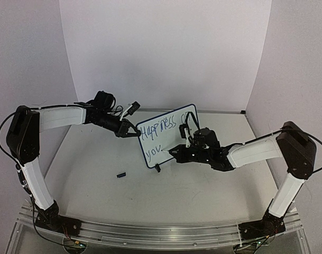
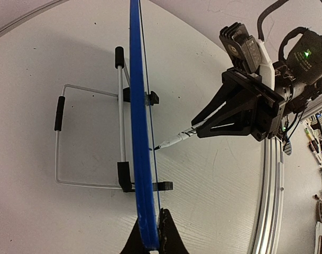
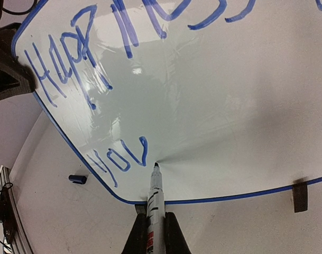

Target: Write a sentence on the whiteboard

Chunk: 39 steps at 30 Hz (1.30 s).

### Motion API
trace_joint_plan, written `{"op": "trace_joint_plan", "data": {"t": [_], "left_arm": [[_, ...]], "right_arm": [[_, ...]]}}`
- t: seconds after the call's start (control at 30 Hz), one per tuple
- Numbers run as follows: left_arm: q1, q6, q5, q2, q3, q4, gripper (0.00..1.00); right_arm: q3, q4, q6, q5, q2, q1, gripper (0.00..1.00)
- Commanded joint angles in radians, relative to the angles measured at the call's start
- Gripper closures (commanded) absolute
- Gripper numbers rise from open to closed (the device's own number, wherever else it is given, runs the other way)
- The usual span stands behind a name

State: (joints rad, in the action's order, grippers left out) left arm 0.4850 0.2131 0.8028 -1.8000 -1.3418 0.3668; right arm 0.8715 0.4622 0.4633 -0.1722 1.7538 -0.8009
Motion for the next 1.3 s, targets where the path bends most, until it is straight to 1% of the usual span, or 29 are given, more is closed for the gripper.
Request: {"op": "trace_joint_plan", "data": {"t": [0.0,0.1,0.33,0.73,1.27], "left_arm": [[0.026,0.065,-0.085,-0.025,0.006,0.088,1.00],[0.027,0.065,-0.085,-0.025,0.006,0.088,1.00],[0.027,0.065,-0.085,-0.023,0.006,0.088,1.00],[0.027,0.065,-0.085,-0.022,0.006,0.088,1.00],[0.028,0.065,-0.086,-0.021,0.007,0.089,1.00]], "right_arm": [[0.005,0.030,-0.009,0.015,-0.009,0.004,1.00],[0.014,0.027,-0.018,0.015,-0.019,0.004,1.00],[0.047,0.020,-0.026,0.005,0.013,0.004,1.00],[0.079,0.020,-0.044,0.011,-0.004,0.003,1.00],[0.007,0.021,-0.017,0.038,0.023,0.004,1.00]]}}
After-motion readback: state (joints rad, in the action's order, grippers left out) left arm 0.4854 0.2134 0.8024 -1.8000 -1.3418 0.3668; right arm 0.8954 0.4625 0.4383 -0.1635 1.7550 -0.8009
